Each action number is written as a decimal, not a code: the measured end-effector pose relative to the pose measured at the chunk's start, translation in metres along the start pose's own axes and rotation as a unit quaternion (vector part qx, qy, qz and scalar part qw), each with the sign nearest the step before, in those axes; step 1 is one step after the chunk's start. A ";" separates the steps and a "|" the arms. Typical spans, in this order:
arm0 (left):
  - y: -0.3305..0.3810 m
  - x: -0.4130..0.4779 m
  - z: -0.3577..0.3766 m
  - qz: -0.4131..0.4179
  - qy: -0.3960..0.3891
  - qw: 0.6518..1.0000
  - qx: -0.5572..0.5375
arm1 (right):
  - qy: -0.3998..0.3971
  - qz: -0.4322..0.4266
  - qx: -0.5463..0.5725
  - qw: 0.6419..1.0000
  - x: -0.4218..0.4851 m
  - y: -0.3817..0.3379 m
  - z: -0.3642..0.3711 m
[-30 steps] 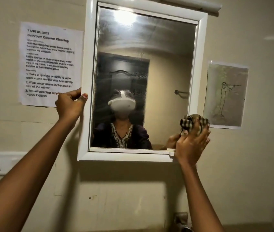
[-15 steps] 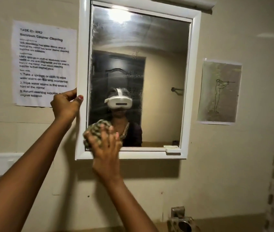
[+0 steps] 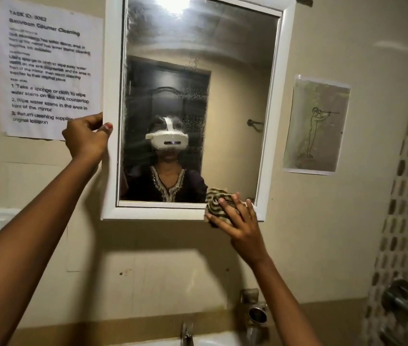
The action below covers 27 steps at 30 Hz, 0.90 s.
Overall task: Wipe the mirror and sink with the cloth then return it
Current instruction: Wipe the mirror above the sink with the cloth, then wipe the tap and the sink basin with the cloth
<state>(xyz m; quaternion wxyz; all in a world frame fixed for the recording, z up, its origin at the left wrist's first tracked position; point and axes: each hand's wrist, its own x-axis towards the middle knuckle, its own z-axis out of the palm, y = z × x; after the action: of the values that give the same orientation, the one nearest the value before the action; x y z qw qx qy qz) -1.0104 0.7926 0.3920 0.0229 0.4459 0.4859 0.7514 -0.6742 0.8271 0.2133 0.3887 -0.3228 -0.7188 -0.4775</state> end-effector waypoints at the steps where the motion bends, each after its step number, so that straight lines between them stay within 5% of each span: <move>1: 0.000 0.000 0.000 -0.003 0.002 1.000 -0.001 | -0.004 0.006 -0.008 1.000 -0.010 0.012 -0.005; 9: -0.004 0.005 0.002 -0.026 0.002 0.999 -0.023 | -0.022 0.066 0.046 0.997 -0.009 0.034 -0.030; 14: -0.006 0.013 0.002 -0.013 -0.011 0.999 -0.031 | 0.004 0.326 0.136 0.936 -0.009 0.024 -0.031; 17: -0.014 0.004 0.001 0.001 -0.020 1.000 -0.012 | -0.015 0.364 0.162 0.917 -0.031 0.005 -0.035; 21: -0.026 -0.009 -0.006 0.006 -0.027 0.999 0.030 | -0.142 0.324 0.176 0.919 -0.092 -0.015 -0.035; 27: -0.080 -0.087 -0.036 -0.013 -0.016 0.999 0.038 | -0.298 0.327 0.249 0.861 -0.224 -0.089 -0.029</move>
<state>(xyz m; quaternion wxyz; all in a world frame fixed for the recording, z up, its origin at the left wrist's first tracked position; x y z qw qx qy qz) -1.0150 0.7686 0.2713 0.0241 0.4521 0.5193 0.7248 -0.6313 0.7496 -0.0128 0.3571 -0.5590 -0.7483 -0.0087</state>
